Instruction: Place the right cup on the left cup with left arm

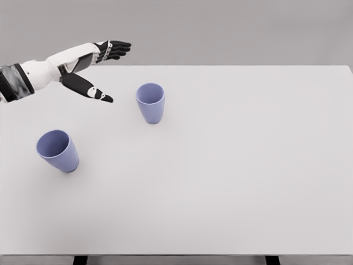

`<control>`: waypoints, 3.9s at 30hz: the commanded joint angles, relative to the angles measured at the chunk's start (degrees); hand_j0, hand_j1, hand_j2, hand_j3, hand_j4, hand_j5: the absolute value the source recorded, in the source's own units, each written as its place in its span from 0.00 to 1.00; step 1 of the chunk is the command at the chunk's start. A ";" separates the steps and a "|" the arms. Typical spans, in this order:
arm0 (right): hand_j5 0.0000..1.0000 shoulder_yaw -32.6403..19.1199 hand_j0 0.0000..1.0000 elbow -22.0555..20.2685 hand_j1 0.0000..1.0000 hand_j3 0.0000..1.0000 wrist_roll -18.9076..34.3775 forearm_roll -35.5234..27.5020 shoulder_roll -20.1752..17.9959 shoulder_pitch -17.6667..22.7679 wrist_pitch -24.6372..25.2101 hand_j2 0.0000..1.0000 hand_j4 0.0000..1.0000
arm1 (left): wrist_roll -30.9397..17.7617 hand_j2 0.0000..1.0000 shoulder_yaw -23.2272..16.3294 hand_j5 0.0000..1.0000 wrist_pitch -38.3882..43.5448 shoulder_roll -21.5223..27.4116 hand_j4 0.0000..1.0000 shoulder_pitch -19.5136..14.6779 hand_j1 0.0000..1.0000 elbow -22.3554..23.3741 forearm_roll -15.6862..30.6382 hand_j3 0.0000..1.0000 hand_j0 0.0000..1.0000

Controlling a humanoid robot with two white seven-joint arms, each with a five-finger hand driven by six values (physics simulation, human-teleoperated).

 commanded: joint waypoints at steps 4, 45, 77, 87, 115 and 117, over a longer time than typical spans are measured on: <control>1.00 0.00 1.00 0.00 1.00 1.00 0.00 -0.01 -0.01 0.00 0.00 1.00 1.00 | 0.01 1.00 -0.35 1.00 1.24 -3.00 1.00 -0.88 1.00 4.08 -9.27 1.00 1.00; 1.00 0.00 1.00 0.00 1.00 1.00 0.00 -0.01 -0.01 0.00 0.00 1.00 1.00 | 4.95 1.00 -11.42 1.00 3.97 -13.20 1.00 -6.94 1.00 15.15 -12.18 1.00 1.00; 1.00 0.00 1.00 0.00 1.00 1.00 0.00 -0.01 -0.01 0.00 0.00 1.00 1.00 | 5.30 1.00 -12.56 1.00 4.06 -14.34 1.00 -6.94 1.00 16.82 -11.56 1.00 1.00; 1.00 0.00 1.00 0.00 1.00 1.00 0.00 -0.01 -0.01 0.00 0.00 1.00 1.00 | 5.30 1.00 -12.48 1.00 6.26 -14.34 1.00 -7.03 1.00 16.91 -7.17 1.00 1.00; 1.00 0.00 1.00 0.00 1.00 1.00 0.00 -0.01 -0.01 0.00 0.00 1.00 1.00 | 5.30 1.00 -12.39 1.00 7.40 -14.43 1.00 -6.50 1.00 18.05 -4.00 1.00 1.00; 1.00 0.00 1.00 0.00 1.00 1.00 0.00 -0.01 -0.01 0.00 0.00 1.00 1.00 | 5.30 1.00 -12.39 1.00 7.40 -14.43 1.00 -6.50 1.00 18.40 -3.91 1.00 1.00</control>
